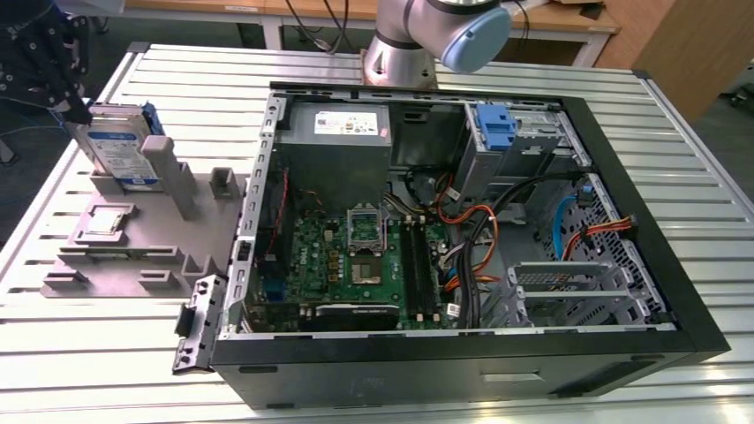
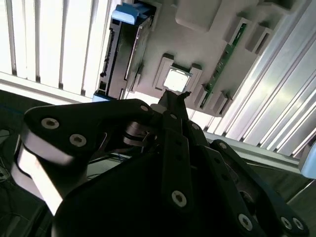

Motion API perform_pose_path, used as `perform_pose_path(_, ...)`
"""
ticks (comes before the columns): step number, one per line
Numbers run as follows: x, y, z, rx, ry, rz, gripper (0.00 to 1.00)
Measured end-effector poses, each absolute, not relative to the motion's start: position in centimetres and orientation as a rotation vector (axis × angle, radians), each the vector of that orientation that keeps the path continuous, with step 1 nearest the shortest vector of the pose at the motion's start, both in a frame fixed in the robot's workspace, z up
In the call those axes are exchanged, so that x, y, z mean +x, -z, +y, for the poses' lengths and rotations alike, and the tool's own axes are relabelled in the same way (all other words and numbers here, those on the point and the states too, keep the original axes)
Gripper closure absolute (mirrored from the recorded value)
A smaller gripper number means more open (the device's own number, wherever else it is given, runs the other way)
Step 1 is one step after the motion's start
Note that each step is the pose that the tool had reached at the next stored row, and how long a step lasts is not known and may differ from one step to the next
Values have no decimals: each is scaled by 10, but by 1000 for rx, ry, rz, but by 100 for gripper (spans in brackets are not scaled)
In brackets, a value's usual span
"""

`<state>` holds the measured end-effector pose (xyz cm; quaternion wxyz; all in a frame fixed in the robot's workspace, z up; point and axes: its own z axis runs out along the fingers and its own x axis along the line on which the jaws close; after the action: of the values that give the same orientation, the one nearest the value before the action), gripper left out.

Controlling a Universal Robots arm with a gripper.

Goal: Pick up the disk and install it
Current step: 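Pick up the disk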

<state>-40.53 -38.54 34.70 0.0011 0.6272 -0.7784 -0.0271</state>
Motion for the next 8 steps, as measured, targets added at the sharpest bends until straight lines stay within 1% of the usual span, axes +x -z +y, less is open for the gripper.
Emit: perform_pose_path(8, -417, -346, -378, 1970, 85, -2443, 90)
